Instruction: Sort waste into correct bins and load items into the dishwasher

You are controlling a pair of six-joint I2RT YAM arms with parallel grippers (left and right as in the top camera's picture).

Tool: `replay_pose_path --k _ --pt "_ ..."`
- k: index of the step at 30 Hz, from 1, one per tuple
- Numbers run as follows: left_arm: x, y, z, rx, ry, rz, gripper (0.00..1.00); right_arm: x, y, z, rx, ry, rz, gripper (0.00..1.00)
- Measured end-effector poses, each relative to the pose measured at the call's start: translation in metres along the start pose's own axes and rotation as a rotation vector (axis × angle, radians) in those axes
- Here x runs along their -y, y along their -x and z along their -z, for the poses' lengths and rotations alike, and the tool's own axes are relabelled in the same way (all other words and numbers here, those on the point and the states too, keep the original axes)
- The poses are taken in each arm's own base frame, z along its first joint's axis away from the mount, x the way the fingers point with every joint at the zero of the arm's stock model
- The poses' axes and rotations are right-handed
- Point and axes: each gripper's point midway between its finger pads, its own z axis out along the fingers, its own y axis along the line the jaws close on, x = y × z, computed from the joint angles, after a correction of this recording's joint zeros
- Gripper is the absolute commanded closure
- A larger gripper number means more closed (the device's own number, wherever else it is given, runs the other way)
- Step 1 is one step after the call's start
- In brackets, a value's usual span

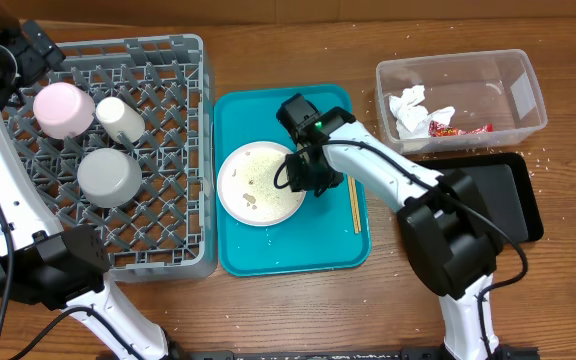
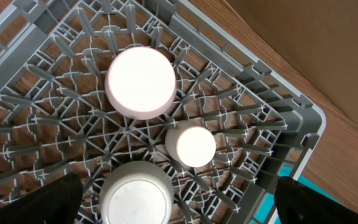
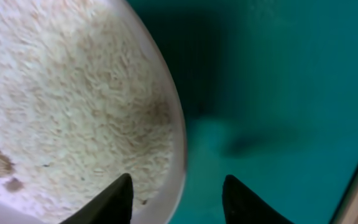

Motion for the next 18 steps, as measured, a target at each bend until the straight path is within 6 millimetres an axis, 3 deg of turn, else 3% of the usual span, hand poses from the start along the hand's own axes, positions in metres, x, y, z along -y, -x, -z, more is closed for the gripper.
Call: replay_pose_path --k 5,12,18 --pt "0.000 0.000 0.000 0.000 0.000 0.000 0.00 0.010 -0.002 -0.009 -0.016 -0.050 -0.012 0.65" --pt "0.000 0.000 0.000 0.000 0.000 0.000 0.00 0.020 -0.006 -0.008 -0.025 -0.099 -0.043 0.66" --pt "0.000 0.000 0.000 0.000 0.000 0.000 0.00 0.042 -0.009 -0.005 -0.024 -0.204 -0.095 0.64"
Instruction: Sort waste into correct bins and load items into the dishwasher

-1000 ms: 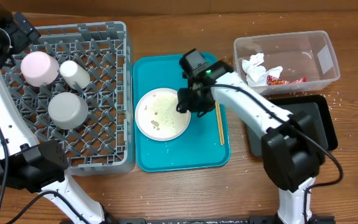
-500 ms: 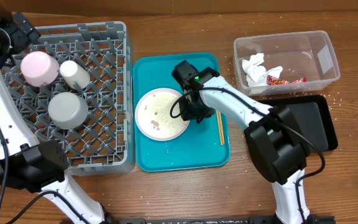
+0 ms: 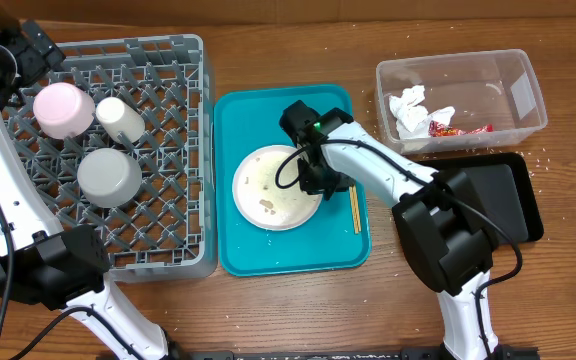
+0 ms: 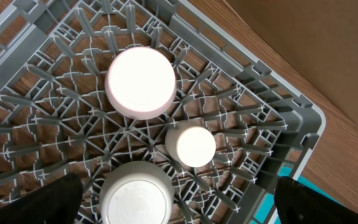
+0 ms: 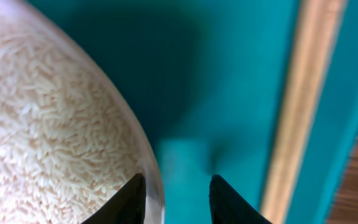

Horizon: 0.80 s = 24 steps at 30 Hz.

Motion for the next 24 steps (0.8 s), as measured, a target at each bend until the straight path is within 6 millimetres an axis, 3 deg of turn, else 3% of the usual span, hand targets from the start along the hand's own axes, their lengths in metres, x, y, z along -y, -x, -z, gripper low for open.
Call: replay_pose_path --k 8,15,19,22,24 --pt "0.000 0.000 0.000 0.000 0.000 0.000 0.00 0.034 0.013 0.009 0.002 -0.073 -0.078 0.61" --pt "0.000 0.000 0.000 0.000 0.000 0.000 0.00 0.045 0.037 0.052 0.054 -0.095 -0.113 0.59" --pt "0.000 0.000 0.000 0.000 0.000 0.000 0.00 0.026 0.052 0.080 0.102 -0.009 -0.033 0.51" --pt "0.000 0.000 0.000 0.000 0.000 0.000 0.00 -0.007 0.045 0.092 0.096 0.102 0.131 0.21" --pt "0.000 0.000 0.000 0.000 0.000 0.000 0.00 -0.030 0.032 0.095 0.079 0.150 0.238 0.13"
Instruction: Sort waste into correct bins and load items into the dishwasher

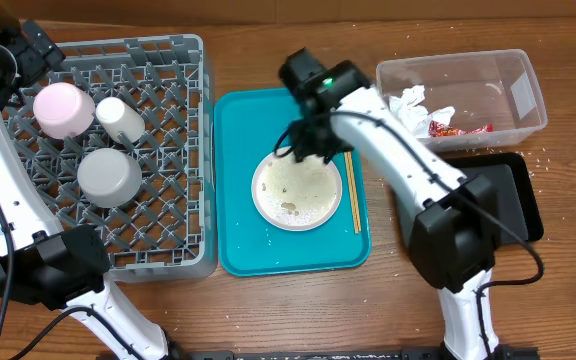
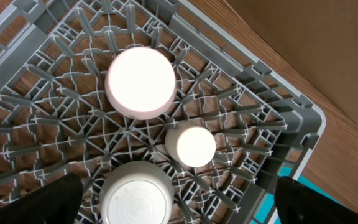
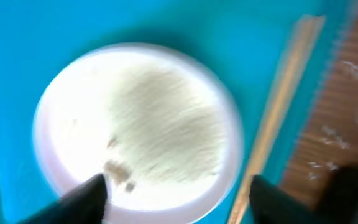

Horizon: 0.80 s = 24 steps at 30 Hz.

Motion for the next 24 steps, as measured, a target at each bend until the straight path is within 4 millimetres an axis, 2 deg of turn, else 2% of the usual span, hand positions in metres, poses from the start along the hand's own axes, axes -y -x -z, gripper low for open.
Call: replay_pose_path --k 6,7,10,14,17,18,20,21,24 --pt "0.000 0.000 0.000 0.000 0.000 0.000 0.00 -0.074 -0.020 -0.002 0.010 0.091 0.236 0.10" --pt "0.000 0.000 0.000 0.000 0.000 0.000 0.00 -0.083 -0.023 -0.003 0.015 0.096 0.261 0.00" --pt "0.000 0.000 0.000 0.000 0.000 0.000 0.00 -0.101 -0.036 -0.007 0.008 0.091 0.321 0.00" --pt "0.000 0.000 0.000 0.000 0.000 0.000 0.00 -0.107 -0.051 -0.021 -0.016 0.059 0.334 0.00" --pt "0.000 0.000 0.000 0.000 0.000 0.000 0.00 -0.105 -0.060 -0.036 -0.034 0.041 0.336 0.06" --pt "0.000 0.000 0.000 0.000 0.000 0.000 0.00 -0.104 -0.062 -0.042 -0.036 0.035 0.337 0.10" --pt "0.000 0.000 0.000 0.000 0.000 0.000 0.00 -0.102 -0.065 -0.051 -0.041 0.022 0.347 0.27" --pt "0.000 0.000 0.000 0.000 0.000 0.000 0.00 -0.100 -0.067 -0.055 -0.045 0.015 0.347 0.31" --pt "0.000 0.000 0.000 0.000 0.000 0.000 0.00 -0.095 -0.071 -0.065 -0.047 -0.009 0.349 0.38"
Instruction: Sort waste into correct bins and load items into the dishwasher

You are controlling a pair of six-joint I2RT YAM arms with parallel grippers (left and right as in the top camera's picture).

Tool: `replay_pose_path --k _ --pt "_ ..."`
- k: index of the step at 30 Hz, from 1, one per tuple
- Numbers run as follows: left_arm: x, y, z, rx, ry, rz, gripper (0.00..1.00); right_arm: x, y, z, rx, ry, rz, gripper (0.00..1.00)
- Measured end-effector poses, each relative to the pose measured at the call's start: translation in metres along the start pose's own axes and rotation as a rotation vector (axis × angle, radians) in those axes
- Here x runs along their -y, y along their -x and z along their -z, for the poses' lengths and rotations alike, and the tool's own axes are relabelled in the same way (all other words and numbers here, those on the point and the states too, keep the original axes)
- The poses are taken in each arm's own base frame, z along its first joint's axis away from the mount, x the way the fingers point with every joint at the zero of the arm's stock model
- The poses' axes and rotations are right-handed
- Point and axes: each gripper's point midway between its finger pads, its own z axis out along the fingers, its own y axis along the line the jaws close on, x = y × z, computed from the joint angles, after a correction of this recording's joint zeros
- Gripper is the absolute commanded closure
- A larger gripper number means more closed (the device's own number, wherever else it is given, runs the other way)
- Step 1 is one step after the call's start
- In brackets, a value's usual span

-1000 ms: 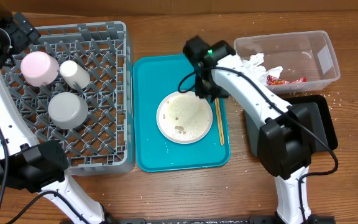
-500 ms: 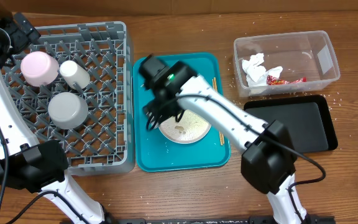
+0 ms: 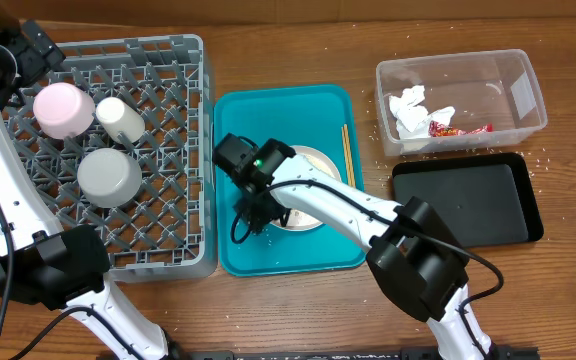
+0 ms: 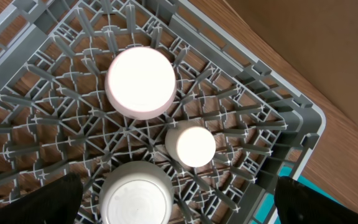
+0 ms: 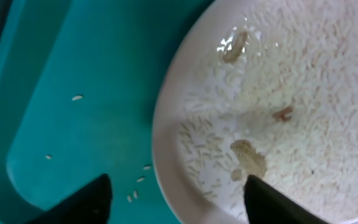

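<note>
A white plate (image 3: 316, 160) smeared with rice lies on the teal tray (image 3: 268, 120), half hidden under my right arm. In the right wrist view the plate (image 5: 272, 93) fills the frame. My right gripper (image 5: 179, 208) is open and low, its fingers either side of the plate's near-left rim; overhead the right gripper (image 3: 255, 215) shows at the plate's left. A wooden chopstick (image 3: 347, 153) lies along the tray's right side. My left gripper (image 4: 179, 211) hangs open above the grey dish rack (image 3: 168, 200), holding nothing.
In the rack stand a pink cup (image 4: 140, 81), a small white cup (image 4: 191, 146) and a grey bowl (image 4: 135, 196), all upside down. A clear bin (image 3: 528, 70) holding paper and wrappers sits at the back right, with a black tray (image 3: 468, 200) in front of it.
My right gripper was raised over the plate's far edge; now it is low at the plate's near-left rim, still open. The chopstick lies farther back on the tray. The left arm is unchanged.
The plate lay at the tray's left with my open right gripper astride its right rim. It then stood nearer the middle, then right of middle with the gripper lifted off it. Now the gripper straddles its left rim. The left gripper stayed over the rack throughout.
</note>
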Motion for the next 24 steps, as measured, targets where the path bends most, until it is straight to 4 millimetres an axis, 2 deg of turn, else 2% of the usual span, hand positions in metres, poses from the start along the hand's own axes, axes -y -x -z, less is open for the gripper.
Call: replay_pose_path --k 5,12,17,24 --pt "0.000 0.000 0.000 0.000 0.000 0.000 0.00 0.000 -0.009 -0.008 -0.021 -0.030 0.020 0.51" --pt "0.000 0.000 0.000 0.000 0.000 0.000 0.00 -0.024 -0.012 -0.011 0.006 -0.050 0.101 0.54" --pt "0.000 0.000 0.000 0.000 0.000 0.000 0.00 -0.023 -0.017 -0.017 -0.007 -0.082 0.124 0.63" --pt "0.000 0.000 0.000 0.000 0.000 0.000 0.00 -0.020 -0.015 -0.020 0.002 -0.100 0.123 0.89"
